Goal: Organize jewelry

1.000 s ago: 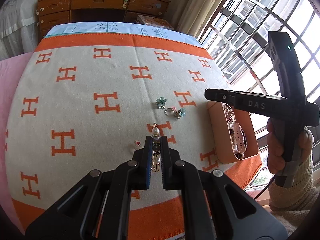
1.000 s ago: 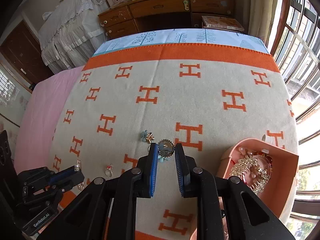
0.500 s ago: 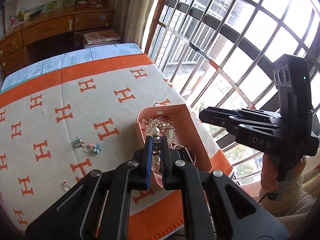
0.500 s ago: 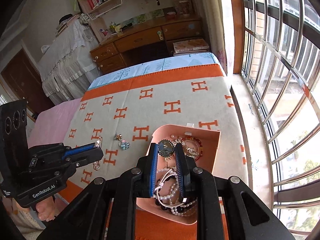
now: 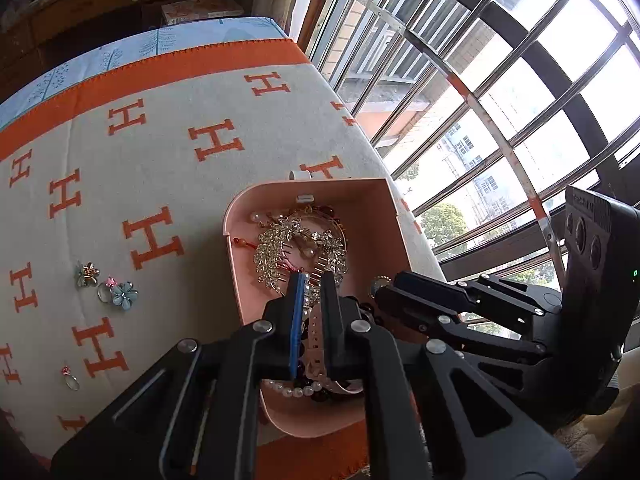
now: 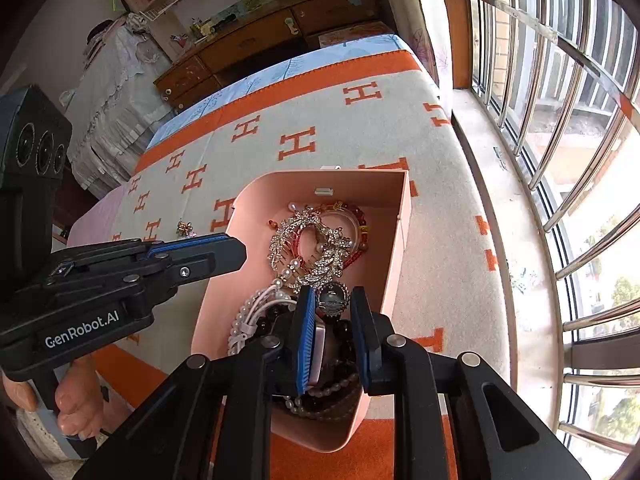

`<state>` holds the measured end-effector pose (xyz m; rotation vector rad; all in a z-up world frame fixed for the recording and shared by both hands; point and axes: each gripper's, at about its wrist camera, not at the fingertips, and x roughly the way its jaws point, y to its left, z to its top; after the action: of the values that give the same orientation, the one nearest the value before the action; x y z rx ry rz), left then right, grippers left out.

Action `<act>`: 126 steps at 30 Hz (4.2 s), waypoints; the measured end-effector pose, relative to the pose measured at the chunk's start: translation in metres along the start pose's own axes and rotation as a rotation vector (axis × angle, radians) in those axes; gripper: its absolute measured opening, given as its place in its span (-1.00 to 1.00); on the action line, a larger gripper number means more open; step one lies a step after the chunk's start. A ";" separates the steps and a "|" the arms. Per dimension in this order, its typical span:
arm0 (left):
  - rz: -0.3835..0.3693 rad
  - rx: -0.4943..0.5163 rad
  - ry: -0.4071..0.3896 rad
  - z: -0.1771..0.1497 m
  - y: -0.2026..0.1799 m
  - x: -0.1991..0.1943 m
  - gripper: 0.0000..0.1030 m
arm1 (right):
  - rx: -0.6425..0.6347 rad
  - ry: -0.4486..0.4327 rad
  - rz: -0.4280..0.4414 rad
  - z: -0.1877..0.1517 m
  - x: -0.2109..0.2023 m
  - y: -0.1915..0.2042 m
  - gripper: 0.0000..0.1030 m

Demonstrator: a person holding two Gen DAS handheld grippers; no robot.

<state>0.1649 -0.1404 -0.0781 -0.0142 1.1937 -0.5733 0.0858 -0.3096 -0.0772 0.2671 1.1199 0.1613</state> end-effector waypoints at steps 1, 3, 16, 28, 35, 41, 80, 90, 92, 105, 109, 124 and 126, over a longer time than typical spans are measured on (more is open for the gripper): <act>0.008 0.001 0.006 0.000 0.001 0.002 -0.88 | 0.003 0.000 0.010 0.000 0.003 0.000 -0.52; 0.018 -0.003 0.018 -0.001 0.002 0.005 -0.85 | 0.007 -0.008 0.020 0.000 0.008 0.002 -0.46; 0.117 -0.031 -0.096 -0.033 0.006 -0.030 -0.81 | 0.021 -0.080 0.035 -0.017 -0.008 0.017 -0.46; 0.157 -0.030 -0.191 -0.055 0.019 -0.075 -0.81 | -0.040 -0.126 0.042 -0.027 -0.029 0.056 -0.41; 0.119 -0.092 -0.232 -0.071 0.050 -0.096 -0.06 | -0.108 -0.101 0.050 -0.024 -0.021 0.092 -0.40; 0.168 -0.167 -0.280 -0.080 0.088 -0.116 0.04 | -0.174 -0.084 0.054 -0.017 -0.012 0.126 -0.40; 0.340 -0.256 -0.059 -0.110 0.192 -0.055 0.04 | -0.310 0.216 0.057 0.078 0.141 0.203 -0.39; 0.345 -0.253 -0.045 -0.105 0.190 -0.045 -0.26 | -0.389 0.270 0.008 0.078 0.167 0.218 -0.39; 0.349 -0.245 -0.047 -0.105 0.188 -0.044 -0.30 | -0.408 0.275 -0.007 0.077 0.171 0.220 -0.49; 0.299 -0.328 -0.112 -0.109 0.200 -0.053 -0.94 | -0.342 0.256 0.037 0.086 0.173 0.206 -0.85; 0.315 -0.306 -0.165 -0.110 0.193 -0.066 -0.94 | -0.292 0.212 0.066 0.090 0.155 0.197 -0.85; 0.158 -0.124 -0.319 -0.078 0.106 -0.133 -0.94 | -0.118 -0.111 0.194 0.068 -0.018 0.120 -0.85; 0.090 -0.099 -0.317 -0.065 0.089 -0.137 -0.94 | -0.088 -0.155 0.192 0.065 -0.043 0.102 -0.85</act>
<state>0.1111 0.0127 -0.0111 -0.1300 0.9078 -0.4142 0.1266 -0.2317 0.0160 0.3033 0.9300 0.3535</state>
